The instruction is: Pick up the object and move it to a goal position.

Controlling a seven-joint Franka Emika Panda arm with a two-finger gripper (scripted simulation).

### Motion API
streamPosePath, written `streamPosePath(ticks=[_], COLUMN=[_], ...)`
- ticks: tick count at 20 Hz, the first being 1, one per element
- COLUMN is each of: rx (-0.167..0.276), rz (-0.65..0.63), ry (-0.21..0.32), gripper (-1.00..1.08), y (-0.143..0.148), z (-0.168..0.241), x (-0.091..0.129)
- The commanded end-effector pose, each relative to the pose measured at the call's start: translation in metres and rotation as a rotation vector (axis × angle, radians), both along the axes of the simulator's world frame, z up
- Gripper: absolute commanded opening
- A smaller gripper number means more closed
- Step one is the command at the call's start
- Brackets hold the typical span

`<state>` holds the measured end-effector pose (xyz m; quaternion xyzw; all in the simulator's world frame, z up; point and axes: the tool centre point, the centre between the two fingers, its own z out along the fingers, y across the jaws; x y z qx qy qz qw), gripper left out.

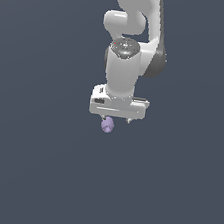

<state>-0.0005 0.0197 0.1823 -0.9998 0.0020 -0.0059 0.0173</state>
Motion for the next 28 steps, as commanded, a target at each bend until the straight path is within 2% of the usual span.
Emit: streamPosePath(ticks=[1, 10, 20, 28], rx=[0.0, -0.024, -0.024, -0.026], rz=[0.0, 0.003, -0.01, -0.092], ry=[0.0, 0.009, 0.009, 0.012], gripper=[1.0, 1.0, 1.0, 1.0], y=[0.0, -0.029, -0.028, -0.03], z=[0.0, 0.002, -0.004, -0.037], x=[0.0, -0.004, -0.007, -0.027])
